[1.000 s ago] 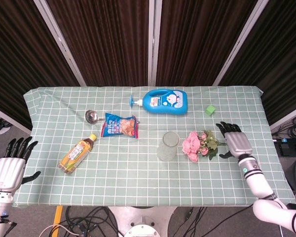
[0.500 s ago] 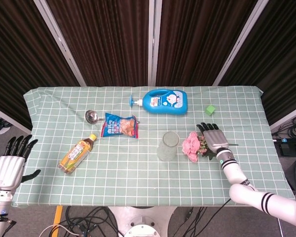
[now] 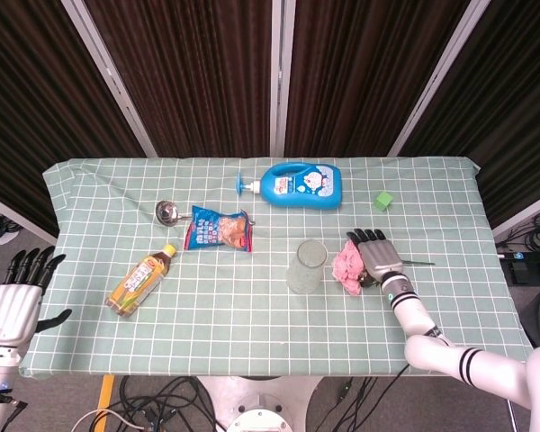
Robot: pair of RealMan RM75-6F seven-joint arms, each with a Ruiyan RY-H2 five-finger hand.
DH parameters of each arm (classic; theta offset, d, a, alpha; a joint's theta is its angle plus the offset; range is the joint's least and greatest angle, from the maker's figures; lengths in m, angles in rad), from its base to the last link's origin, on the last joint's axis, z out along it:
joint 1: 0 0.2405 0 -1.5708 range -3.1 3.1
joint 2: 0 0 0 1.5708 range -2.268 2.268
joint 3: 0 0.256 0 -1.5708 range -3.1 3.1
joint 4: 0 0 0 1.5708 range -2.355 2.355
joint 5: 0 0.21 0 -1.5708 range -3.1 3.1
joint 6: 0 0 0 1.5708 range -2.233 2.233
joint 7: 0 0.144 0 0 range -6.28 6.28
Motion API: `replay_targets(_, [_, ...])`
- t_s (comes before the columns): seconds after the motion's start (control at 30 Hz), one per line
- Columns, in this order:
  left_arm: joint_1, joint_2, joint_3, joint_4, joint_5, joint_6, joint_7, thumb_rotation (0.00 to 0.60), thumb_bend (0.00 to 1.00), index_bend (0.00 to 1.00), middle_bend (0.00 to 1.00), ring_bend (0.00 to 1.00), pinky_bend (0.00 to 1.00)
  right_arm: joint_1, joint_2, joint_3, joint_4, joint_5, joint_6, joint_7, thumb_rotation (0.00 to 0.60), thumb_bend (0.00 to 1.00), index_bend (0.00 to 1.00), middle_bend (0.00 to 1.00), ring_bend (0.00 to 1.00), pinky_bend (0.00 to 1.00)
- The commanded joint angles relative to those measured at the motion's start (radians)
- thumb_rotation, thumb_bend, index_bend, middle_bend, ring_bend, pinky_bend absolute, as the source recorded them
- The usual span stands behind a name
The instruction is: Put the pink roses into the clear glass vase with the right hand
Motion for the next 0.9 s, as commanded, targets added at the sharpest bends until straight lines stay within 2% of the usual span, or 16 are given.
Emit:
replay_targets(0.03, [0.001, -0.001, 0.0, 0.004, -0.003, -0.002, -0.004, 0.6, 0.02, 0.13, 0.05, 0.02, 0.05, 0.0, -0.022, 0.002, 0.018, -0.022, 0.035, 0.007, 0.6, 0.03, 0.02, 0.16, 0.0, 0.0])
replay_targets(0.17, [0.002, -0.001, 0.0, 0.007, -0.003, -0.006, -0.011, 0.6, 0.03, 0.13, 0.05, 0.02, 0.05, -0.007, -0.038, 0.004, 0.032, -0.053, 0.06, 0.027, 0.6, 0.07, 0.22, 0.3, 0.0, 0.0])
replay_targets(0.33, [-0.001, 0.001, -0.009, 0.002, -0.005, -0.005, -0.016, 0.6, 0.02, 0.13, 0.05, 0.02, 0.05, -0.008, -0.037, 0.001, 0.035, -0.059, 0.06, 0.028, 0.6, 0.1, 0.4, 0.39, 0.01, 0.0])
replay_targets(0.5, [-0.001, 0.004, -0.011, 0.002, -0.007, -0.007, -0.02, 0.6, 0.02, 0.13, 0.05, 0.02, 0.05, -0.013, -0.022, -0.002, 0.02, -0.062, 0.067, 0.026, 0.6, 0.12, 0.62, 0.53, 0.13, 0.0])
replay_targets(0.67, [0.001, 0.003, -0.009, 0.006, -0.011, -0.014, -0.023, 0.6, 0.03, 0.13, 0.05, 0.02, 0.05, -0.027, 0.005, 0.004, -0.006, -0.072, 0.093, 0.039, 0.6, 0.15, 0.71, 0.57, 0.15, 0.0])
replay_targets(0.9, [0.0, 0.003, -0.01, 0.005, -0.01, -0.017, -0.024, 0.6, 0.03, 0.13, 0.05, 0.02, 0.05, -0.055, 0.077, 0.025, -0.084, -0.106, 0.144, 0.077, 0.6, 0.15, 0.73, 0.6, 0.18, 0.0])
